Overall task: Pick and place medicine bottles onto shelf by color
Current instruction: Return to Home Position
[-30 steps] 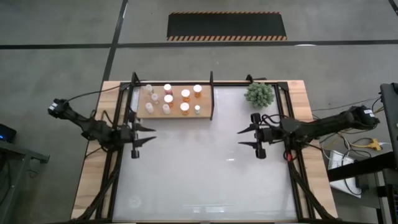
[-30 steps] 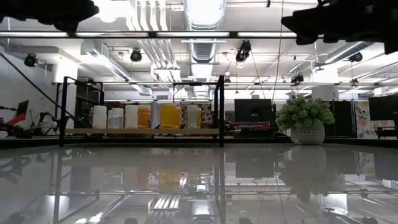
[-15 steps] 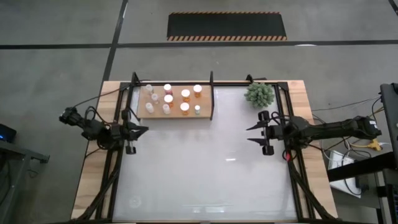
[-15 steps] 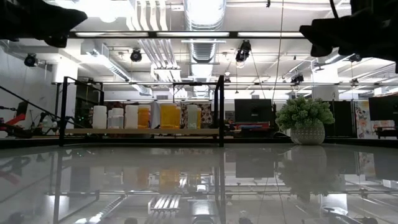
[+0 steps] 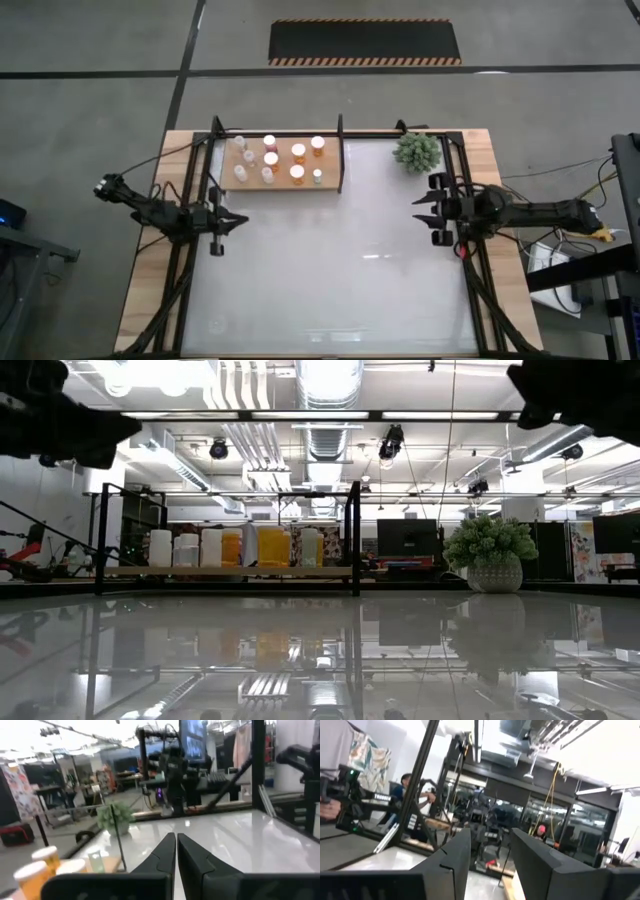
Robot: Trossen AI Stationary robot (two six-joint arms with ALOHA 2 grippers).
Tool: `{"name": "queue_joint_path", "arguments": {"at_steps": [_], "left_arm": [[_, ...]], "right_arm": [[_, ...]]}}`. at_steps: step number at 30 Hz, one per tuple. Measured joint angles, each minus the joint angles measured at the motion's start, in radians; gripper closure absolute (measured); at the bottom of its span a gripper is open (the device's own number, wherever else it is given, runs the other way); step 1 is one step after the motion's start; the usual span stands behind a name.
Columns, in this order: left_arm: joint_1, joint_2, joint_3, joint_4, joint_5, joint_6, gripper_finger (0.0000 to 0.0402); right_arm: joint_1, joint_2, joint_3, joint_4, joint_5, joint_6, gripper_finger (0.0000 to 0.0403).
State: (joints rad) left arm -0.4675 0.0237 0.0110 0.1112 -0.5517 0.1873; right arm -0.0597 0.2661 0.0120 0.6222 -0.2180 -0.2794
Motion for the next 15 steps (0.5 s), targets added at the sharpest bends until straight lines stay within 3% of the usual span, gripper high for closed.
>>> {"name": "queue_joint_path", "arguments": {"at_steps": [6,15], "left_arm": [[0.001,0.038,-0.002,-0.032,-0.001,-0.05,0.0402],[0.001,0.079,-0.003,-0.035,-0.003,-0.05,0.0402]], "right_arm": [[0.0,-0.071,0.0,-0.119,-0.016,0.013,0.029],[0.0,-0.163,-0.001,-0.146,-0.026,0.004,0.0326]]}}
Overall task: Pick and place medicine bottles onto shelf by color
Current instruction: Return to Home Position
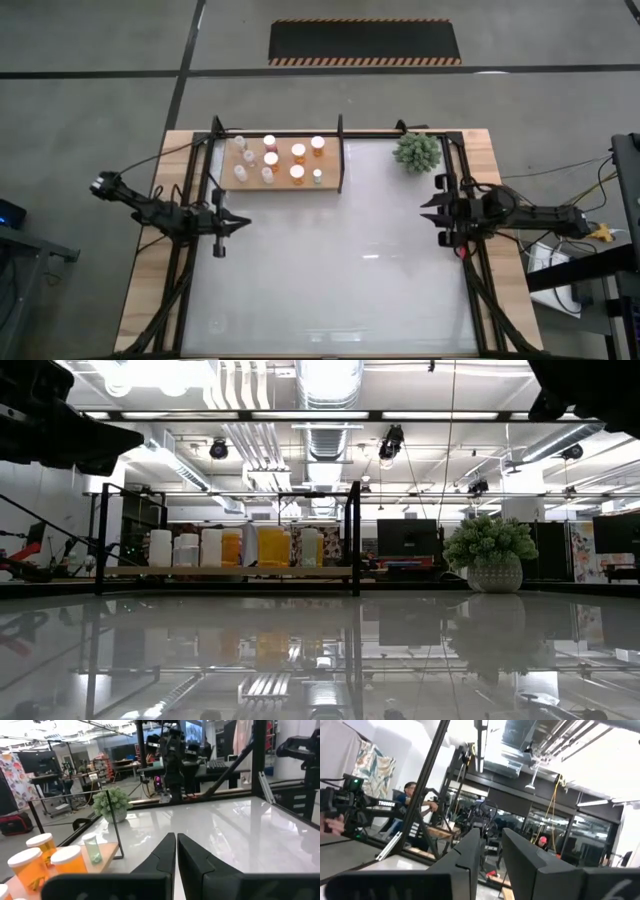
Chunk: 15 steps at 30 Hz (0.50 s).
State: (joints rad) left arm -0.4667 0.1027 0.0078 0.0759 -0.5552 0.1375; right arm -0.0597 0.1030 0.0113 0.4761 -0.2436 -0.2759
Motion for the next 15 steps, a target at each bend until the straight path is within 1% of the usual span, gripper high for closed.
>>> {"name": "queue_joint_path", "arguments": {"at_steps": [4,8,13,15], "left_arm": [[0.0,0.026,-0.001,-0.001,-0.001,0.007,0.0402],[0.0,0.056,-0.001,-0.001,-0.001,0.006,0.0402],[0.0,0.089,-0.002,-0.001,-0.001,0.001,0.0402],[0.0,0.101,-0.002,-0.001,-0.001,0.001,0.0402]], "right_arm": [[0.0,-0.026,0.0,0.0,0.006,-0.023,0.0341],[0.0,-0.037,0.0,0.0,0.008,0.005,0.035],[0.0,-0.016,0.0,-0.002,0.009,-0.079,0.0351],[0.0,-0.01,0.0,-0.002,0.008,-0.082,0.0351]]}}
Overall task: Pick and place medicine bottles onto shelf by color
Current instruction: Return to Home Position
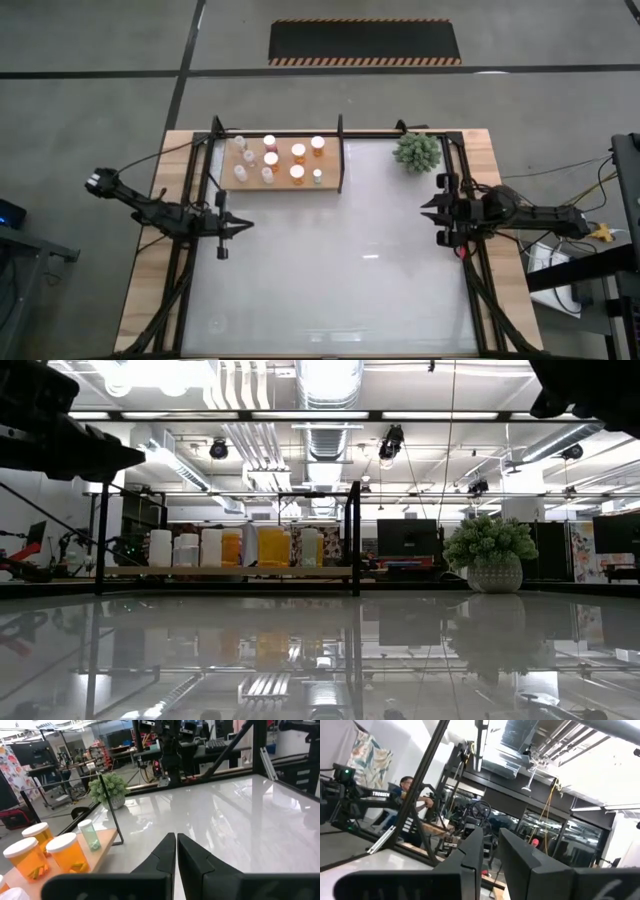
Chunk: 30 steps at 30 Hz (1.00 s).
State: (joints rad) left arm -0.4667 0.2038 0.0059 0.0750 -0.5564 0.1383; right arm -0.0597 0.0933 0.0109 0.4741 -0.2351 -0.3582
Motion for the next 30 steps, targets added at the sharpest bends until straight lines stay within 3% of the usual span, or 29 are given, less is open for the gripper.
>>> {"name": "queue_joint_path", "arguments": {"at_steps": [7,13,21,30], "left_arm": [[0.0,0.037,-0.001,0.0,0.0,0.0,0.0402],[0.0,0.063,-0.001,0.001,0.0,-0.001,0.0402],[0.0,0.097,-0.002,0.016,-0.001,-0.001,0.0402],[0.0,0.127,-0.002,0.02,-0.001,-0.001,0.0402]], "right_arm": [[0.0,0.005,0.0,-0.037,0.029,-0.008,0.0351],[-0.042,-0.093,-0.001,-0.439,0.31,0.32,0.0351],[-0.028,-0.093,0.001,-0.462,0.281,0.157,0.0351],[-0.027,-0.093,-0.001,-0.458,0.212,0.235,0.0351]]}}
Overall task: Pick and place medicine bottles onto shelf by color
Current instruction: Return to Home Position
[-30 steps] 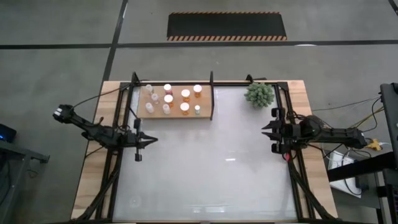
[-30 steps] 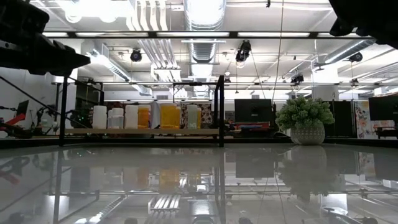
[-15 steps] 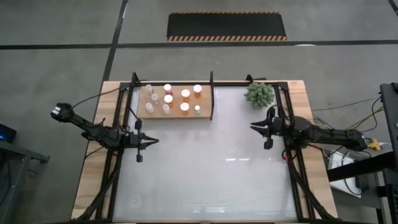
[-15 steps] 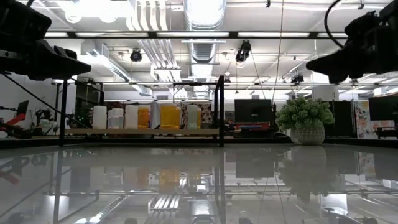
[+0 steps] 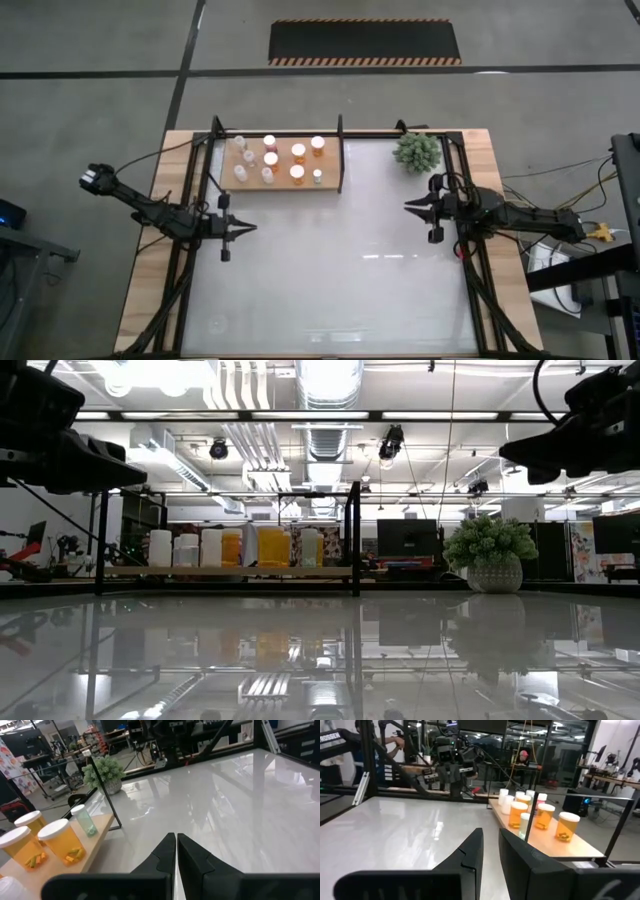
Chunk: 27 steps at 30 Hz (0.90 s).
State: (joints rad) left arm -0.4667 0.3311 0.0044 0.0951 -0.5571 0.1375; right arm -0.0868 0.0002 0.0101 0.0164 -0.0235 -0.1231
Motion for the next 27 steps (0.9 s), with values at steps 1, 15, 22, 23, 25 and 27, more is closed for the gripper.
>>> {"name": "queue_joint_path", "arguments": {"at_steps": [1,15,22,23,25,27], "left_arm": [[0.0,0.002,0.0,-0.001,0.0,0.0,0.0402],[0.0,0.038,0.0,0.001,0.0,0.0,0.0402],[0.0,0.041,0.0,0.0,0.0,0.0,0.0402],[0.0,0.04,0.0,0.001,0.0,0.0,0.0402],[0.0,0.041,0.0,0.001,0.0,0.0,0.0402],[0.0,0.042,0.0,0.001,0.0,0.0,0.0402]], "right_arm": [[0.0,0.0,0.0,0.004,0.0,0.0,0.0351],[-0.001,0.036,0.0,0.011,-0.001,-0.008,0.0351],[-0.001,0.035,0.0,0.012,-0.002,-0.008,0.0351],[-0.001,0.035,0.0,0.012,-0.002,-0.008,0.0351],[-0.001,0.035,0.0,0.014,-0.002,-0.008,0.0351],[-0.001,0.035,0.0,0.015,-0.002,-0.008,0.0351]]}}
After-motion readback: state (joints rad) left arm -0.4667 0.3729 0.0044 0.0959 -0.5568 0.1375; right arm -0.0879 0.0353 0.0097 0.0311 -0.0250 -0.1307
